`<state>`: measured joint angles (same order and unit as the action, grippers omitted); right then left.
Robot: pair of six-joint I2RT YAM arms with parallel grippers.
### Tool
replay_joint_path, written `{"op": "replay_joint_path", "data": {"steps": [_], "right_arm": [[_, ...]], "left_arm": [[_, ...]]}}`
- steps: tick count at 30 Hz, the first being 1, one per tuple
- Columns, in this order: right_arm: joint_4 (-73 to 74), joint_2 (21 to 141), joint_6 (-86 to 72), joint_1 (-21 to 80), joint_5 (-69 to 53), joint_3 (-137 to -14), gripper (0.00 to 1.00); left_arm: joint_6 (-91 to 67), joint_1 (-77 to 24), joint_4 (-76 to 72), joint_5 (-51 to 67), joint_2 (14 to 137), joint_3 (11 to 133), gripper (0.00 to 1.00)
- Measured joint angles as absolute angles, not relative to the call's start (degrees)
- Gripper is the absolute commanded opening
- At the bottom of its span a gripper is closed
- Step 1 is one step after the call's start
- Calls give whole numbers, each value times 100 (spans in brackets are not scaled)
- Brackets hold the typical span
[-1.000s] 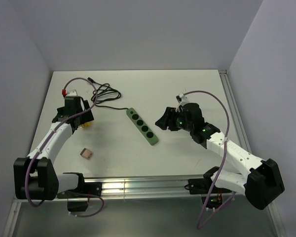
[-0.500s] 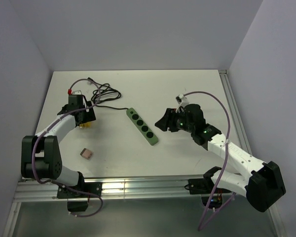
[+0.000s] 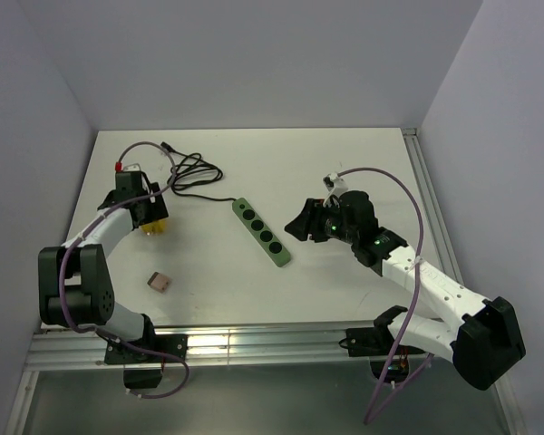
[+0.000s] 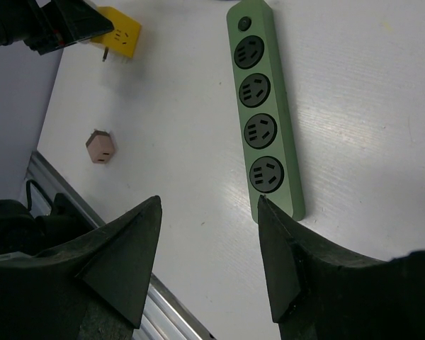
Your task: Insert the plug
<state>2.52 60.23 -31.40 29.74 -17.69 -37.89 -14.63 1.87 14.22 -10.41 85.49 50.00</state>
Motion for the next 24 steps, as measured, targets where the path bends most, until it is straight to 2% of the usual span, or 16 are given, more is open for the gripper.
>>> {"op": "replay_joint_path", "data": {"steps": [7, 13, 17, 19, 20, 22, 23, 24], "right_arm": [[242, 5999, -3140, 2974, -1769, -3736, 64], [250, 5988, -3142, 2974, -1772, -3695, 64], [250, 5981, -3142, 2974, -1769, -3695, 64], [250, 5975, -3142, 2974, -1769, -3695, 64], [250, 5972, -3142, 2974, -1769, -3695, 64], [250, 5968, -3142, 2974, -1769, -3695, 64], [250, 5966, -3142, 2974, -1769, -3695, 64], [250, 5961, -3142, 2974, -1769, -3695, 64]], "left_arm": [[-1441, 322, 1396, -819, 8624, 5041, 85], [-1450, 331, 1389, -628, 8626, 5041, 76], [-1455, 331, 1382, -534, 8654, 5043, 63], [-1457, 331, 1361, -495, 8687, 5070, 61], [-1463, 331, 1352, -478, 8700, 5081, 54], [-1470, 338, 1347, -449, 8731, 5113, 48], [-1470, 344, 1332, -423, 8753, 5124, 39], [-1472, 351, 1319, -397, 8766, 5137, 35]]}}
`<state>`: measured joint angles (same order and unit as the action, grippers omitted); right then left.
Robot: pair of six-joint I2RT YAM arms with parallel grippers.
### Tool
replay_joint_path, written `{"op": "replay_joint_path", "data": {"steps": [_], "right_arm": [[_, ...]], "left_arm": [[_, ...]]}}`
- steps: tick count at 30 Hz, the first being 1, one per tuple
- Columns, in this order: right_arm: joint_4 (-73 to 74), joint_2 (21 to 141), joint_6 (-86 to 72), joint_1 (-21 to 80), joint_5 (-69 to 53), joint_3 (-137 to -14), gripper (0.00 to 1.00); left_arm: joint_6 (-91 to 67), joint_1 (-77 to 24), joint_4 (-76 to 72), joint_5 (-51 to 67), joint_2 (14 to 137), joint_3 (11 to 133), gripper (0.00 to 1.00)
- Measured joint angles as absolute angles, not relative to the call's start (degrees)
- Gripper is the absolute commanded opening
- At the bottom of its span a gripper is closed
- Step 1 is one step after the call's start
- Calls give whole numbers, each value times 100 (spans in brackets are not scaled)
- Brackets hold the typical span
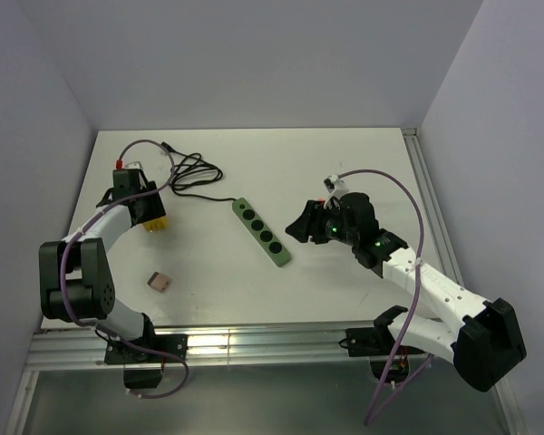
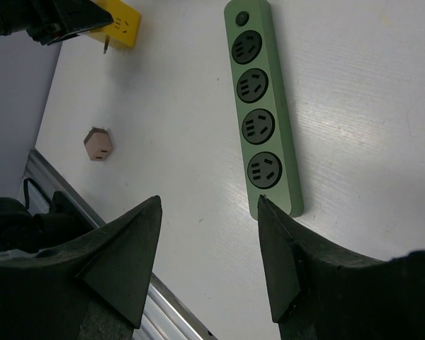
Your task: Insert the plug
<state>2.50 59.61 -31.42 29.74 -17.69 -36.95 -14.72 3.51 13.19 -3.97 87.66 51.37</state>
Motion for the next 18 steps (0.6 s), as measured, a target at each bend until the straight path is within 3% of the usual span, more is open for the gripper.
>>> {"op": "replay_joint_path", "data": {"steps": [5, 10, 18], "right_arm": [[250, 5924, -3142, 2974, -1765, -3695, 64], [250, 5918, -3142, 2974, -1767, -3695, 64], [244, 5918, -3142, 2974, -1765, -3632, 63]], "left_arm": [[-1487, 401, 1275, -183, 8777, 5146, 0], [-1573, 416, 1234, 329, 8777, 5151, 0], [-1876, 585, 797, 2137, 9006, 5089, 0]]}}
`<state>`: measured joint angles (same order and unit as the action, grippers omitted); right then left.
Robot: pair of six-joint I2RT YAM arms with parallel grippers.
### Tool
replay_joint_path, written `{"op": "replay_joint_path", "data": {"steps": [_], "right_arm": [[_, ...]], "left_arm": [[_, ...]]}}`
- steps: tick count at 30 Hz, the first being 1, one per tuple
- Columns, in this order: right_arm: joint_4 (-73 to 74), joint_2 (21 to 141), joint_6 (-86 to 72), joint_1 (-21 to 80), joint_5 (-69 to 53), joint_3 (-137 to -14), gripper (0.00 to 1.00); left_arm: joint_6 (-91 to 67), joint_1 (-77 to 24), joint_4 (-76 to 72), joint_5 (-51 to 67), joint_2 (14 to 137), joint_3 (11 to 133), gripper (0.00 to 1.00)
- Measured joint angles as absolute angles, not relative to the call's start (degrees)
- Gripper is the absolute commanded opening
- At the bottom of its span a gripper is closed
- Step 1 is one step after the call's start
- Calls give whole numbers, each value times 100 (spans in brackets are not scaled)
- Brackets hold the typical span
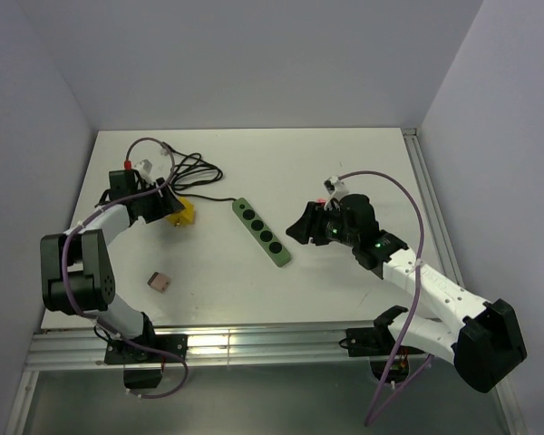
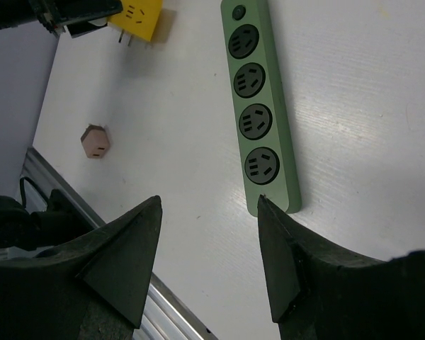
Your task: Insert the plug
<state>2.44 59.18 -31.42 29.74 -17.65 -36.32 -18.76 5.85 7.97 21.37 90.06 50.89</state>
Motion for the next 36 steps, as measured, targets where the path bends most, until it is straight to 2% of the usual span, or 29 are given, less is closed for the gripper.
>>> {"op": "replay_joint_path", "data": {"steps": [7, 12, 15, 18, 19, 21, 22, 25, 27, 28, 29, 36], "right_arm": [[250, 5916, -3144, 2974, -1765, -3616, 63], [250, 5916, -3144, 2974, -1765, -3601, 63], [250, 5916, -3142, 2974, -1756, -3599, 63], [250, 5916, -3142, 2974, -1741, -3599, 63], [250, 5916, -3142, 2974, -1741, -3599, 63], [250, 5916, -3140, 2974, -1741, -3599, 63], [250, 5916, -3142, 2974, -1741, -3599, 63], [250, 5916, -3140, 2974, -1743, -3599, 63], [250, 5916, -3140, 2974, -1741, -3597, 63], [250, 5916, -3140, 2974, -1743, -3597, 63], [250, 5916, -3140, 2974, -1741, -3597, 63], [250, 5916, -3140, 2974, -1739, -3597, 63]], "left_arm": [[-2248, 923, -69, 3857, 9655, 5017, 0], [-2346, 1017, -381, 4654, 10009, 5013, 0], [-2386, 1035, -429, 4928, 10130, 5011, 5], [-2388, 1068, -419, 5030, 10182, 5011, 22], [-2390, 1076, -399, 5041, 10186, 5015, 31], [-2386, 1094, -338, 5041, 10186, 5026, 39], [-2386, 1107, -301, 5037, 10186, 5039, 48], [-2386, 1107, -200, 5004, 10186, 5070, 63], [-2388, 1107, -154, 4969, 10171, 5078, 69], [-2386, 1107, -123, 4939, 10158, 5078, 91], [-2318, 1107, -104, 4866, 10147, 5078, 99], [-2300, 1208, 176, 4486, 10149, 5072, 100]]}}
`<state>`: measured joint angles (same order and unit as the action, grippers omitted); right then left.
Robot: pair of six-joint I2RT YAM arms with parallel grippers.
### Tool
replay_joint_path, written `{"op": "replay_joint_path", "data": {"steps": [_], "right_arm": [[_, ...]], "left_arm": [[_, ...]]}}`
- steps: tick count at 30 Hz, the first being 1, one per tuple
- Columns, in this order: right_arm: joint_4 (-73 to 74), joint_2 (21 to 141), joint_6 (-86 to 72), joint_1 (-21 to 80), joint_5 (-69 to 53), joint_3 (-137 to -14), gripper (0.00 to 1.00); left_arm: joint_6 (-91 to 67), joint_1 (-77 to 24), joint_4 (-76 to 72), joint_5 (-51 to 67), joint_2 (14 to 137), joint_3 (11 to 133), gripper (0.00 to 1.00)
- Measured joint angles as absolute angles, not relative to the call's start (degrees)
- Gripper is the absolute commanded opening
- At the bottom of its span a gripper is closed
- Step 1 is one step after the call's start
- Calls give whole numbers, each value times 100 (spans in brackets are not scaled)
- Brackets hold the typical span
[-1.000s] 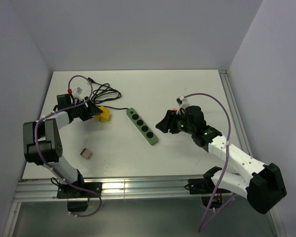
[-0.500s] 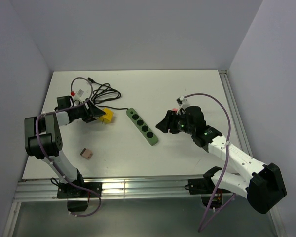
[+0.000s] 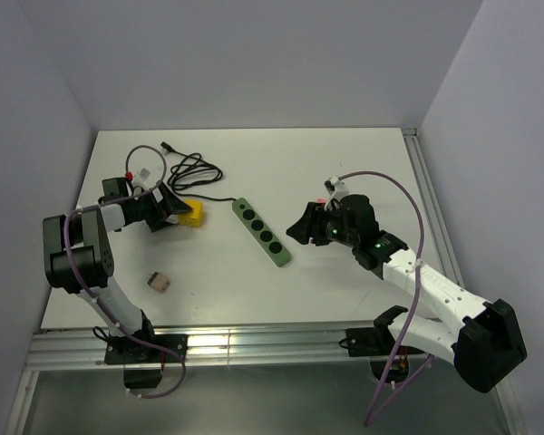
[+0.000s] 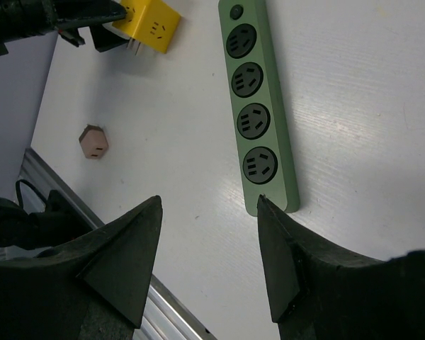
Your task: Insert the plug
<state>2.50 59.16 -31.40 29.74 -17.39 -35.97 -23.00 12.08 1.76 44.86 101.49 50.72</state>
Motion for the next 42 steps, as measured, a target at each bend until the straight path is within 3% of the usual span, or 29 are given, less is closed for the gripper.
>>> {"op": "replay_joint_path", "data": {"steps": [13, 23, 35, 42], "right_arm": [[204, 5918, -3142, 2974, -1717, -3592, 63], [270, 6020, -3140, 2974, -1369, -3610, 68], [797, 6479, -3256, 2928, -843, -4007, 79], [1251, 7113, -3361, 2342, -438, -4683, 79]], "left_arm": [[-2329, 1365, 1100, 3420, 9601, 5030, 100], [-2574, 1610, 1758, 2220, 7992, 4460, 100], [-2626, 1610, 1739, 2943, 7105, 4394, 100], [-2886, 1446, 1291, 3046, 5527, 4034, 100]]}}
